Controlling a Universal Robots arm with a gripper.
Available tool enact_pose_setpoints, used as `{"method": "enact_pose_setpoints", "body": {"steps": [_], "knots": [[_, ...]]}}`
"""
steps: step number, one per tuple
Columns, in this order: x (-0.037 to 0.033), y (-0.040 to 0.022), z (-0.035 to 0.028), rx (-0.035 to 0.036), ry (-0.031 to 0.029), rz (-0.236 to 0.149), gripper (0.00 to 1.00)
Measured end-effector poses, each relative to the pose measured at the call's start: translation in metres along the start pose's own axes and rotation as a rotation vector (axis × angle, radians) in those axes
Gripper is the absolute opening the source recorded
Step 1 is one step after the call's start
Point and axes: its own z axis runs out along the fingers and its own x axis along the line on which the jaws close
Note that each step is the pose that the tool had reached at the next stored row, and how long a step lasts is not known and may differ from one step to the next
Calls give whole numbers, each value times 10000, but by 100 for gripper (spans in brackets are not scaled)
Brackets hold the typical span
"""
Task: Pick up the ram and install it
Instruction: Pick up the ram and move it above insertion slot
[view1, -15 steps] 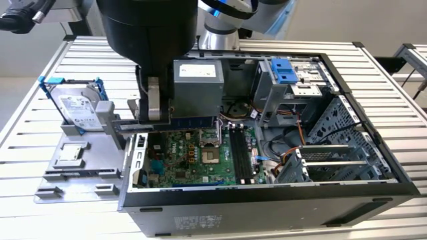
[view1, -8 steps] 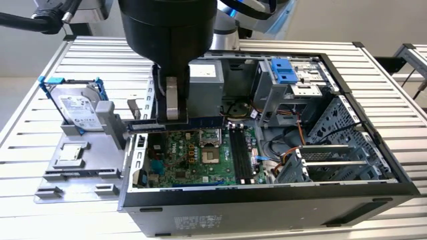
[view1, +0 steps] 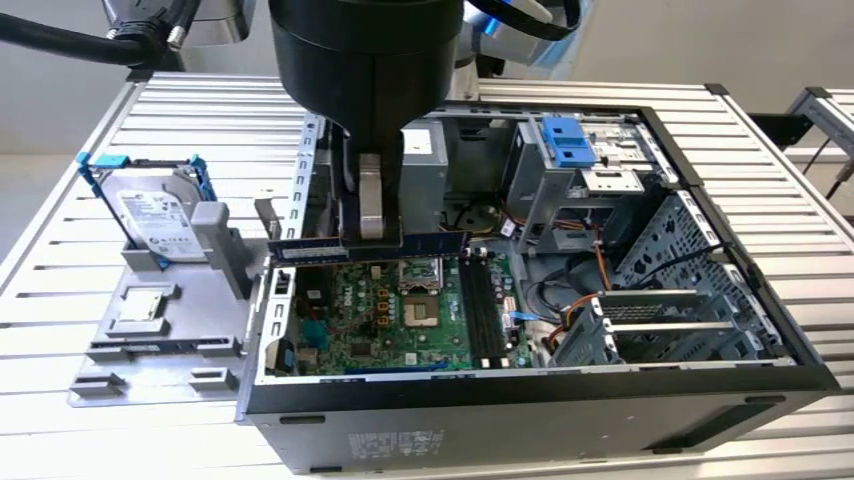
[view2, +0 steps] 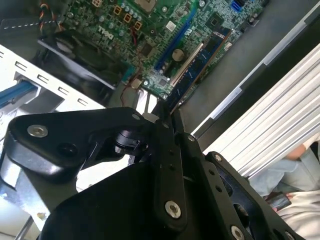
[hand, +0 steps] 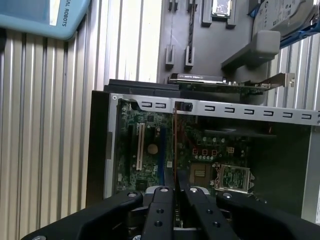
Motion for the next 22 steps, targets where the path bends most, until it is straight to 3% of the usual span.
{"method": "enact_pose_setpoints", "body": {"steps": [9,22], "knots": [[-5,-27,-2,-1,4,-3,0],[-55,-350,-13,-1,10,0,0]]}}
